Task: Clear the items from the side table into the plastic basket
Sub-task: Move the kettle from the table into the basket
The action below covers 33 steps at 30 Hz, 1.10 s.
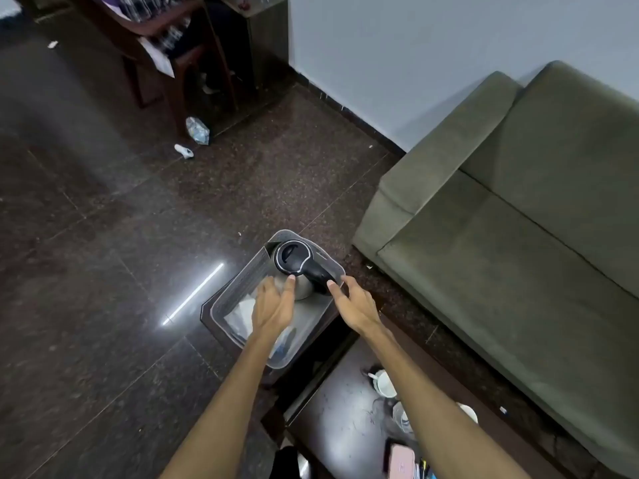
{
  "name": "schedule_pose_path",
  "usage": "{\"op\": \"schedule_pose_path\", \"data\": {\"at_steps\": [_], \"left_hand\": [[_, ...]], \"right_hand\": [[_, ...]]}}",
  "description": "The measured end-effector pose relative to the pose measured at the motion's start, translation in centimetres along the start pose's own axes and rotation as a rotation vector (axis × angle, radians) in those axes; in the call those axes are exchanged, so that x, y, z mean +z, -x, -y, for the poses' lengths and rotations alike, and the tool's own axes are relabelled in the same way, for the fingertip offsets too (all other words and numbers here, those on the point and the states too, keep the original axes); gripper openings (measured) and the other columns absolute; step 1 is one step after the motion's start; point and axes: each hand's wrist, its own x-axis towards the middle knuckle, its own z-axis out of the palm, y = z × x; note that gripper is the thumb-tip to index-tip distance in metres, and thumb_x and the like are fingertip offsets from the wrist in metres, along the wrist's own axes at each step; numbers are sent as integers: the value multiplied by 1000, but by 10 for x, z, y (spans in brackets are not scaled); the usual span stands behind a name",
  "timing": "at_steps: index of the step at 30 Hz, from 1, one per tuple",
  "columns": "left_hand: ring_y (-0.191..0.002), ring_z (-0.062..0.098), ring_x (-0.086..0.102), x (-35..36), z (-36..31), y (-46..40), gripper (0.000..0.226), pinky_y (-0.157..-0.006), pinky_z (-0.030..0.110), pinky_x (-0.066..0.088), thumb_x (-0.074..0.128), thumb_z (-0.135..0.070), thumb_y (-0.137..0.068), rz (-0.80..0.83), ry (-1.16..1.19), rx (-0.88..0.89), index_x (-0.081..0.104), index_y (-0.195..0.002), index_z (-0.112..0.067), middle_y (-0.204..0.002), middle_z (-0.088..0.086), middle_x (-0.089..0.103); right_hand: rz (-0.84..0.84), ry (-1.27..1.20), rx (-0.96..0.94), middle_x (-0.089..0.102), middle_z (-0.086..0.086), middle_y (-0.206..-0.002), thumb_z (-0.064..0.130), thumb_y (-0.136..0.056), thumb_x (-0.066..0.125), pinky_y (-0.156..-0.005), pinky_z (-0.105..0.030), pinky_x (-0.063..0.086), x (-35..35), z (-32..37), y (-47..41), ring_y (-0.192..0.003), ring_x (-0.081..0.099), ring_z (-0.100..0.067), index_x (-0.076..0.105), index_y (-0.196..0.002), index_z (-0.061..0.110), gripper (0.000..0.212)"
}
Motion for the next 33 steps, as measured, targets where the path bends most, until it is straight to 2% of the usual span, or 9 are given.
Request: {"op": "schedule_pose_path", "data": {"at_steps": [5, 10, 12, 14, 17, 20, 23, 27, 33], "left_hand": [[-159, 32, 28, 9, 19, -59, 86, -127, 53, 25, 42, -67, -101, 11, 150, -30, 25, -166, -14, -173, 12, 26], [-162, 28, 19, 29, 37, -87, 108, -130, 57, 18, 38, -88, -84, 37, 277, -12, 16, -168, -23, -177, 5, 15], [-163, 25, 14, 37, 44, -91, 114, -130, 56, 16, 36, -92, -79, 14, 310, 10, 13, -168, -26, -177, 2, 12], [-163, 24, 12, 42, 49, -94, 110, -130, 54, 15, 36, -90, -83, -10, 327, 28, 10, -169, -26, -177, 1, 10], [-162, 26, 18, 44, 49, -95, 112, -130, 56, 19, 33, -92, -81, -38, 332, 49, 14, -168, -25, -176, 2, 15], [-156, 28, 32, 39, 46, -94, 104, -127, 57, 27, 35, -89, -83, -50, 356, 80, 27, -165, -25, -171, 5, 30], [-148, 30, 45, 32, 41, -85, 99, -122, 59, 35, 39, -89, -84, -46, 350, 140, 42, -157, -21, -161, 7, 47], [-141, 33, 51, 31, 29, -56, 97, -118, 59, 40, 41, -90, -85, -85, 295, 212, 48, -149, -17, -153, 11, 53], [-136, 28, 48, 49, -4, 22, 80, -118, 54, 38, 43, -82, -88, -69, 309, 275, 53, -139, -21, -142, 7, 55]], "right_hand": [[73, -83, -5, 64, -3, -145, 75, -90, 51, -106, -35, 44, 27, -6, -58, -136, 57, -27, 52, -150, 30, 75], [52, -336, -158, 74, 13, -85, 78, -82, 65, -87, -35, 60, 58, -29, -93, -85, 69, -4, 76, -107, 25, 60], [17, -439, -250, 63, 12, -66, 73, -83, 70, -66, -32, 54, 67, -35, -101, -65, 59, -3, 75, -82, 18, 55], [-40, -534, -307, 53, 9, -57, 58, -88, 74, -56, -30, 42, 77, -36, -105, -57, 49, -4, 63, -62, 15, 52], [-184, -584, -347, 56, -17, -55, 51, -87, 77, -54, -41, 42, 90, -30, -107, -59, 49, -11, 60, -60, -1, 61], [-331, -588, -326, 55, -7, -48, 54, -84, 79, -48, -34, 42, 93, -19, -101, -50, 47, -7, 60, -51, 9, 59], [-387, -620, -295, 55, -10, -47, 60, -83, 79, -47, -40, 43, 88, -14, -85, -50, 46, -7, 61, -54, 4, 65], [-387, -673, -275, 36, 14, -48, 63, -82, 78, -46, -32, 31, 67, -15, -54, -49, 35, -5, 44, -46, 18, 67], [-464, -670, -276, 22, 16, -51, 48, -85, 80, -47, -23, 20, 16, -36, 10, -50, 21, -3, 28, -46, 29, 68]]}}
